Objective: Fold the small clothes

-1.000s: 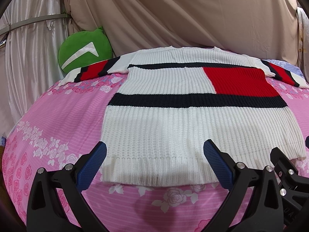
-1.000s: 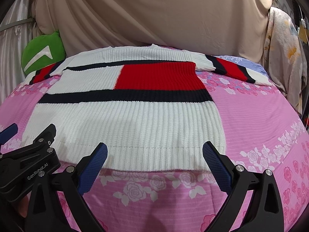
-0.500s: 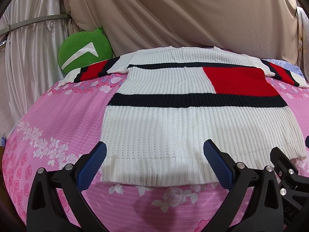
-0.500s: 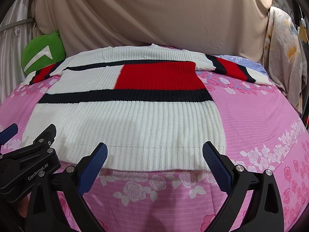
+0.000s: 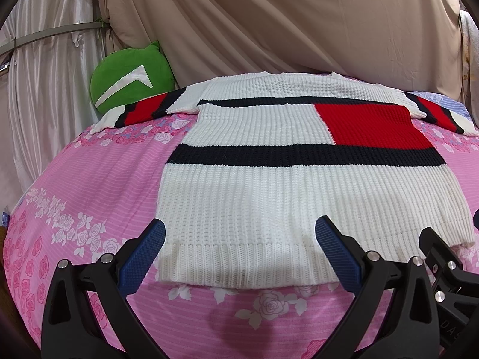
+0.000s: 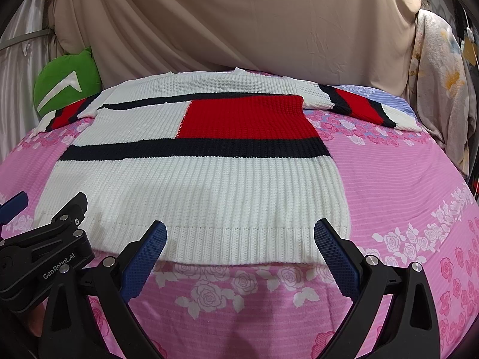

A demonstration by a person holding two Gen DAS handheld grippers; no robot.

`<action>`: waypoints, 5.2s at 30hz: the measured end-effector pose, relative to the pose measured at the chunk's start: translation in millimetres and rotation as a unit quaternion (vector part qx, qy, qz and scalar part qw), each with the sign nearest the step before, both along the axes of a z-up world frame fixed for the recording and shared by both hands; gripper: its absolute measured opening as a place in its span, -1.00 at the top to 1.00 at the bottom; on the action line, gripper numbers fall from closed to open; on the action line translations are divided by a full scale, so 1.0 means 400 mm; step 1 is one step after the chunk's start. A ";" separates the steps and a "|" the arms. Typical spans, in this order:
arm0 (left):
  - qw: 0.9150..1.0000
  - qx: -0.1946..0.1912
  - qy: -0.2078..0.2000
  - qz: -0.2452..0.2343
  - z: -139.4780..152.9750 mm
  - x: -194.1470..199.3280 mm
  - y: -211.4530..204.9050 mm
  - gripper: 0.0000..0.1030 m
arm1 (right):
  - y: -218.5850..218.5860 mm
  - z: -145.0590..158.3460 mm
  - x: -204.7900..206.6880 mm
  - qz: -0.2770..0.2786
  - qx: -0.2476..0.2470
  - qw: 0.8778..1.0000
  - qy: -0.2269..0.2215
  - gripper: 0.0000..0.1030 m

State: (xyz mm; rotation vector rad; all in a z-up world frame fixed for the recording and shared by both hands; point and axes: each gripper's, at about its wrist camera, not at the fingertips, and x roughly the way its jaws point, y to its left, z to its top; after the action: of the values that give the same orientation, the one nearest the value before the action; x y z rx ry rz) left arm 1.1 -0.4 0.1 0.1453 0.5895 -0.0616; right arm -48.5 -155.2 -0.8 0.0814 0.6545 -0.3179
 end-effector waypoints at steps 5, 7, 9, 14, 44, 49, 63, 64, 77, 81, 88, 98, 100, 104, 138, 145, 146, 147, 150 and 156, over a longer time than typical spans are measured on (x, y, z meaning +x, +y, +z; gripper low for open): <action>1.000 0.000 0.000 0.000 0.000 0.000 0.000 -0.91 | 0.000 0.001 0.000 0.000 0.000 1.000 0.000 -0.89; 1.000 0.000 0.000 0.000 0.000 0.000 0.000 -0.91 | 0.000 0.001 0.000 0.000 0.000 1.000 0.000 -0.90; 1.000 0.000 0.000 0.000 0.000 0.000 0.000 -0.91 | 0.000 0.002 0.000 0.000 0.000 1.000 0.000 -0.90; 1.000 0.000 0.000 0.000 0.000 0.000 0.001 -0.91 | -0.001 0.002 0.000 0.000 0.000 1.000 0.000 -0.89; 0.998 -0.040 0.016 -0.051 0.000 0.003 0.010 -0.91 | -0.122 0.035 -0.003 0.044 0.084 0.994 -0.048 -0.89; 0.992 -0.062 0.057 -0.098 0.011 0.029 0.028 -0.91 | -0.415 0.098 0.090 -0.022 0.034 0.997 -0.061 -0.90; 0.995 -0.077 0.062 -0.032 0.123 0.341 0.154 -0.91 | -1.241 0.019 0.322 -0.261 0.227 0.937 -0.046 -0.62; 0.995 -0.075 0.059 -0.027 0.125 0.360 0.157 -0.91 | -1.256 0.012 0.332 -0.264 0.230 0.935 -0.045 -0.53; 0.998 -0.034 0.003 -0.051 0.186 0.491 0.034 -0.90 | -0.958 0.327 0.573 -0.033 0.199 0.963 -0.180 0.81; 0.995 -0.069 0.009 -0.067 0.215 0.546 -0.017 -0.90 | -0.582 0.401 0.726 0.168 0.158 0.961 -0.152 0.81; 0.987 -0.111 0.081 -0.077 0.151 0.680 -0.067 -0.91 | -0.127 0.174 0.887 0.331 0.096 0.939 0.023 0.70; 0.968 -0.170 0.176 -0.060 0.029 0.848 -0.033 -0.90 | -0.581 0.181 0.776 0.104 0.154 0.982 -0.037 -0.12; 0.967 -0.180 0.170 -0.069 0.037 0.868 -0.049 -0.89 | -0.654 0.156 0.797 0.075 0.185 0.980 -0.017 -0.15; 0.953 -0.213 0.191 -0.098 0.041 0.916 -0.085 -0.28 | -0.704 0.097 0.864 0.065 0.234 0.970 0.019 -0.23; 0.982 -0.151 0.104 -0.036 0.046 0.893 -0.004 0.71 | -0.644 0.121 0.623 0.107 0.234 0.965 -0.045 0.58; 0.985 -0.131 0.107 -0.030 0.043 0.898 -0.013 0.73 | -0.706 0.052 0.638 0.062 0.211 0.975 0.033 0.56; 0.986 -0.128 0.106 -0.030 0.043 0.896 -0.015 0.73 | -0.711 0.064 0.627 0.058 0.210 0.976 0.022 0.53; 0.986 -0.126 0.106 -0.029 0.042 0.896 -0.015 0.73 | -0.713 0.076 0.619 0.050 0.209 0.977 0.013 0.50; 0.986 -0.128 0.107 -0.027 0.040 0.898 -0.015 0.73 | -0.688 0.138 0.608 0.032 0.193 0.980 -0.034 0.45; 0.985 -0.132 0.108 -0.024 0.040 0.900 -0.014 0.71 | -0.509 0.230 0.779 0.110 0.140 0.983 -0.041 0.41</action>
State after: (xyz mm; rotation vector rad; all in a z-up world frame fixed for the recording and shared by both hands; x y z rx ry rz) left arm 361.3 -6.2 16.0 -0.1055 0.7880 -0.2036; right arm 263.2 -358.7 91.0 0.2865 0.6175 -0.0077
